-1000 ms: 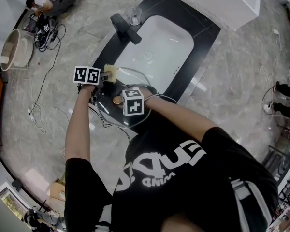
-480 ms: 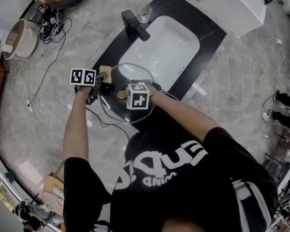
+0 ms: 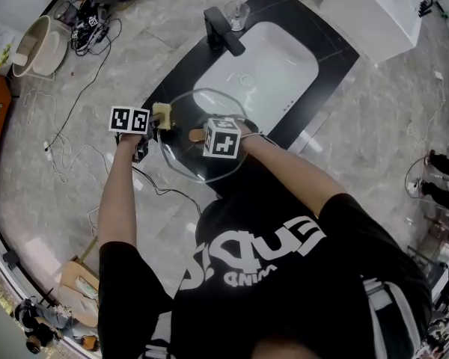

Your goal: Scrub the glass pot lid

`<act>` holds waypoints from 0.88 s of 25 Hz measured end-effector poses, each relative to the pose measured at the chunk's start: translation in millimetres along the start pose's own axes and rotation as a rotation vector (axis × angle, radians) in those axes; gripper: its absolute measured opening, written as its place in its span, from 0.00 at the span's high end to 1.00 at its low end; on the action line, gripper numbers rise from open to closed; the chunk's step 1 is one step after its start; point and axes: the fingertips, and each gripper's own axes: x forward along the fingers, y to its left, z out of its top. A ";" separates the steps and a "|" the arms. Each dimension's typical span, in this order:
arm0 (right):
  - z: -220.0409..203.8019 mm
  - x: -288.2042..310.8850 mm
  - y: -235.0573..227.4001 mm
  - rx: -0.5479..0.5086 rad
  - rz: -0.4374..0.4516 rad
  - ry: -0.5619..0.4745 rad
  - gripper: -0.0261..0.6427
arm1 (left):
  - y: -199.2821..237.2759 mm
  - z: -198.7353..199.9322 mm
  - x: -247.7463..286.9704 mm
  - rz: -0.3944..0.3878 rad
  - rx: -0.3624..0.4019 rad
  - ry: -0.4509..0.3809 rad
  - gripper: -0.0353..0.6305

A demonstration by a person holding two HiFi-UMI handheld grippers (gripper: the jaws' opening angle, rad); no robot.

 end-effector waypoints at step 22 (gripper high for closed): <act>0.7 -0.4 -1.9 -0.003 -0.007 0.008 0.70 | -8.3 -74.1 -28.1 0.051 -0.058 -0.048 0.87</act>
